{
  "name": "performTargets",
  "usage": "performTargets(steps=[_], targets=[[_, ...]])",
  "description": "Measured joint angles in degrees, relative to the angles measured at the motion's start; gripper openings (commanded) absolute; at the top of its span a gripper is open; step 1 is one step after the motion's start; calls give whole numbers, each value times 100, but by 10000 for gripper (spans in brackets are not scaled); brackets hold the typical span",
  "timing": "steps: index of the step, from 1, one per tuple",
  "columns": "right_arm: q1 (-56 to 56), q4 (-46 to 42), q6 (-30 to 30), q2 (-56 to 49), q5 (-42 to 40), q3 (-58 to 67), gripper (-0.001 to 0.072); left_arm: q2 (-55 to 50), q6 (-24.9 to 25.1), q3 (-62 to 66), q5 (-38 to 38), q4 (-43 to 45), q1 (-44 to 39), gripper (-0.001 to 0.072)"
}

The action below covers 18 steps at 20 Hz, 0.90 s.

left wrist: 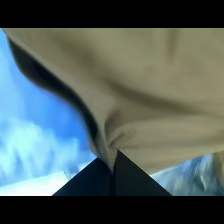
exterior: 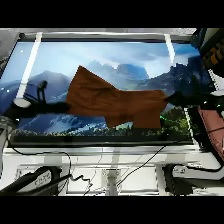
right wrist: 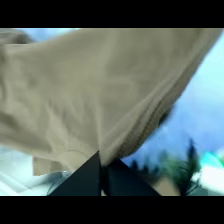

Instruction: Fold the clothes and pants, and hang the long-sleeved shirts on hangers.

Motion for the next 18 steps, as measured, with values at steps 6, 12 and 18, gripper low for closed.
performTargets(steps=[6,12,18], targets=[[0,4,125,1788,380,1126,14,1150,42,1707,170,-46,0,14],[0,9,245,3757,-59,2184,14,2592,343,2221,1346,-57,0,14],[0,-629,861,4970,-713,2487,11,3451,640,2291,1635,254,0,13]])
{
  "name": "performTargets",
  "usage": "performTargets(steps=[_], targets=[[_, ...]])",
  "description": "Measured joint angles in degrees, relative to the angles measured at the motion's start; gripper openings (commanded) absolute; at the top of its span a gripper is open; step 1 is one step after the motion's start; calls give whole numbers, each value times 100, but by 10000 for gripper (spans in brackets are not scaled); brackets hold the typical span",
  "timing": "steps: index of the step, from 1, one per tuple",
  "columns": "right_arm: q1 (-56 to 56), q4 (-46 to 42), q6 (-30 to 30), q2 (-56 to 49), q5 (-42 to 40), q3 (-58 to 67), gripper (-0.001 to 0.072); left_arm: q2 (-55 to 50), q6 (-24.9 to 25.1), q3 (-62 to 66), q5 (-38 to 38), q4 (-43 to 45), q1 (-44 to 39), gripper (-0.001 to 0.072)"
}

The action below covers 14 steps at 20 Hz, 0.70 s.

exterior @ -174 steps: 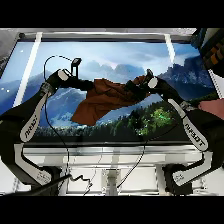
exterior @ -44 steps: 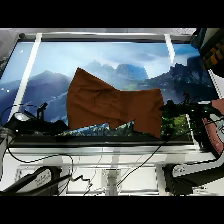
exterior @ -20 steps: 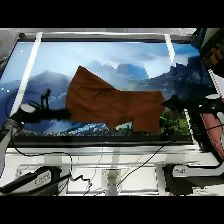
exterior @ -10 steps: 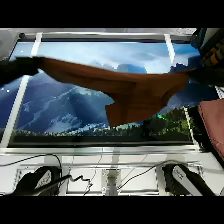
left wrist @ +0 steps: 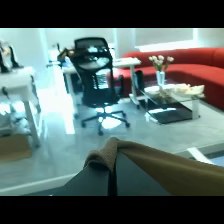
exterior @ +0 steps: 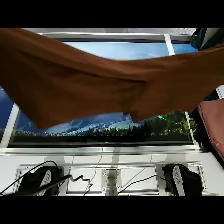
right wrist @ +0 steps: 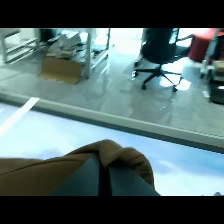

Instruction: Fold the clothes and pants, and hang the long-sleeved shirts on hangers.

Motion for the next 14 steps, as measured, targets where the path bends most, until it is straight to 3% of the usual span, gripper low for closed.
performTargets(steps=[4,8,14], targets=[[0,-444,623,-103,-540,35,11,-76,-509,11,28,435,0,12],[7,-422,850,-608,-859,44,10,-662,-772,9,-9,452,-26,12],[4,-470,393,-868,-63,511,11,-1067,-367,9,-820,448,-339,10]])
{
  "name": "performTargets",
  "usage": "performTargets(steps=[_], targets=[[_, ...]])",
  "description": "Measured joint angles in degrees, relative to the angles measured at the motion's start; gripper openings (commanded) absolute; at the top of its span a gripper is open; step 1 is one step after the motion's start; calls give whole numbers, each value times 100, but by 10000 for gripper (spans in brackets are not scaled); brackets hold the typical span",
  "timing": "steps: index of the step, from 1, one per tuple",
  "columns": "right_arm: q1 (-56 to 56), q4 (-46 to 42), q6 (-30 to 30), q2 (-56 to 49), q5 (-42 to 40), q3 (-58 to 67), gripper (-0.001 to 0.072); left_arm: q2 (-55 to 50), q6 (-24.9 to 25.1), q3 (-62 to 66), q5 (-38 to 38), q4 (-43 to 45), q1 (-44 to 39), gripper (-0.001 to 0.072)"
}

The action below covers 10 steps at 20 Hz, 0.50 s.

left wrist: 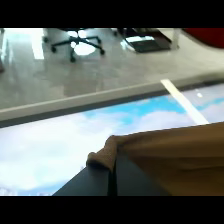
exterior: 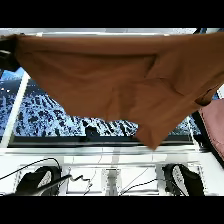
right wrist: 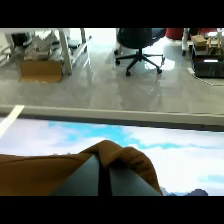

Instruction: Fold the clothes and pants, and hang the long-sleeved shirts on hangers.

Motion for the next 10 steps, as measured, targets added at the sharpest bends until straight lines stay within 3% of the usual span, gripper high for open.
performTargets(steps=[6,10], targets=[[0,-485,-164,177,1132,1329,11,966,214,7,-343,81,-175,11],[-7,-584,-103,450,1451,1740,10,1803,245,11,-35,404,-197,10]])
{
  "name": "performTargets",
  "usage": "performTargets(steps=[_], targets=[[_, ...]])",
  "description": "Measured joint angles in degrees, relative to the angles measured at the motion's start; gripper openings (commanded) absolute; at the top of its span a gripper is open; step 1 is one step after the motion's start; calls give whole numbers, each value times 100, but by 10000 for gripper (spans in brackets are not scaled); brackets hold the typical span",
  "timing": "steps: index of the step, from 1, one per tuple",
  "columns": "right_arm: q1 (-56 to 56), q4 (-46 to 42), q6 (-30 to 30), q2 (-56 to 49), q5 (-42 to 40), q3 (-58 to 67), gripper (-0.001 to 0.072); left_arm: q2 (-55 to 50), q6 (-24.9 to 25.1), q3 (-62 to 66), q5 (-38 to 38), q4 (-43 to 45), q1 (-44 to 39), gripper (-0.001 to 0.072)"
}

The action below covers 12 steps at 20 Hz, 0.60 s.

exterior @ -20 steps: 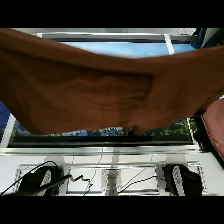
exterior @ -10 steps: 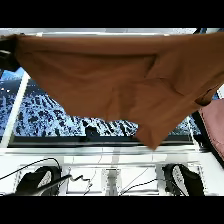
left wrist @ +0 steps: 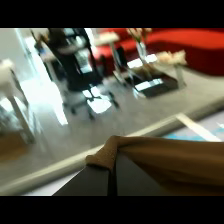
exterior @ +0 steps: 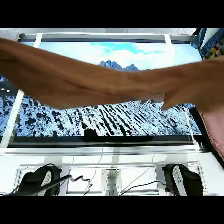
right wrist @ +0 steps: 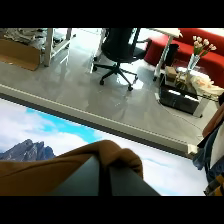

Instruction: Fold the clothes and pants, and hang the long-sleeved shirts on hangers.

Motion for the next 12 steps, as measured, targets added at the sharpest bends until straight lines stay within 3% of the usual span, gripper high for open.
performTargets(steps=[5,8,12], targets=[[-155,-79,57,-216,-378,127,9,-61,-518,-4,256,376,0,10],[-232,-52,127,-925,-273,131,10,-942,-726,-4,-192,496,-7,11],[-157,52,457,-2378,643,-267,12,-2688,-656,-9,-614,542,-13,12]])
